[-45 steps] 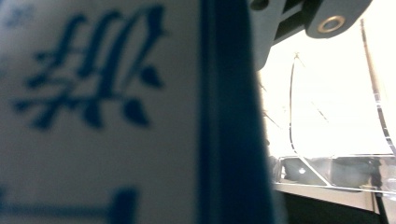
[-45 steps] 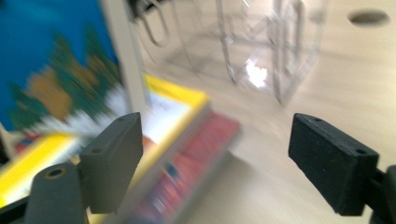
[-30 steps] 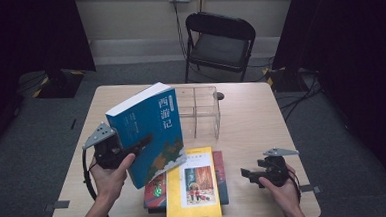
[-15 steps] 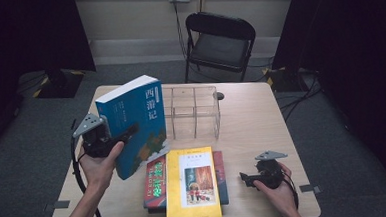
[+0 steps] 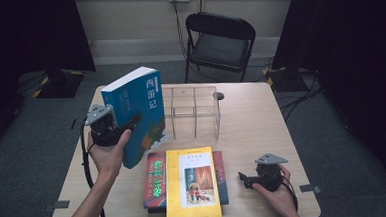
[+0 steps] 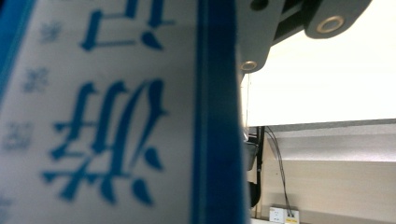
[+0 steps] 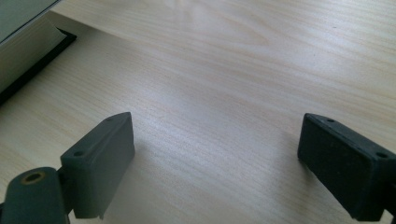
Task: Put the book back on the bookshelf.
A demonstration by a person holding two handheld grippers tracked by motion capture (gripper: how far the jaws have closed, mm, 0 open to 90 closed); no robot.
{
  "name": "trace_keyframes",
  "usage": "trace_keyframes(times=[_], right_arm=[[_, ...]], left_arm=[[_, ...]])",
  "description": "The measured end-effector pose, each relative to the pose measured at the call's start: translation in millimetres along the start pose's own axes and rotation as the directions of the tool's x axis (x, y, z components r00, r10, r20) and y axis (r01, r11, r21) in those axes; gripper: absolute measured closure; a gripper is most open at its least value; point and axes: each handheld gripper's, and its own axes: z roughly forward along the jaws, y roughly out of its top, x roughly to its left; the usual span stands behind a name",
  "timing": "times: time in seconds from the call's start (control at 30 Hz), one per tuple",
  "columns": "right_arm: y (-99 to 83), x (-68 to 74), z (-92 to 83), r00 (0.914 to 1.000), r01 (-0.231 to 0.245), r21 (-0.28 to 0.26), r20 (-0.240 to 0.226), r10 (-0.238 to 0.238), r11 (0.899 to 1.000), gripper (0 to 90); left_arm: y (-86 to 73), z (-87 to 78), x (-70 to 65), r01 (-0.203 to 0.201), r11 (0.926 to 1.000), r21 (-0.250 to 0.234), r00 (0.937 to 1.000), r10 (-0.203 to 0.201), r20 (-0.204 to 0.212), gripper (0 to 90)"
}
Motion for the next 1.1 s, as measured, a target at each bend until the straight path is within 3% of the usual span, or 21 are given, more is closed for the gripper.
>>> trace_keyframes(times=[0.4, 0.6, 0.77, 1.1], right_arm=[[0.0, 0.0, 0.1, 1.0000, 0.001, 0.000, -0.002, -0.001, 1.000, 10.6], [0.0, 0.2, 0.2, 1.0000, 0.004, -0.001, -0.005, -0.004, 1.000, 10.6], [0.1, 0.3, 0.1, 1.0000, 0.006, 0.000, -0.007, -0.006, 1.000, 10.6], [0.1, 0.3, 0.1, 1.0000, 0.007, 0.000, -0.007, -0.007, 1.000, 10.6]], left_arm=[[-2.0, 28.5, -10.2, 0.003, 0.9998, 0.018, 0.9978, -0.001, -0.067, 62.0], [-2.9, 38.9, -11.6, 0.011, 0.9997, 0.023, 0.9978, -0.009, -0.066, 62.0], [-3.8, 48.6, -13.0, -0.014, 0.9995, 0.030, 0.9958, 0.016, -0.090, 62.0], [-3.2, 67.7, -11.6, -0.005, 1.0000, 0.008, 0.9945, 0.006, -0.104, 62.0]])
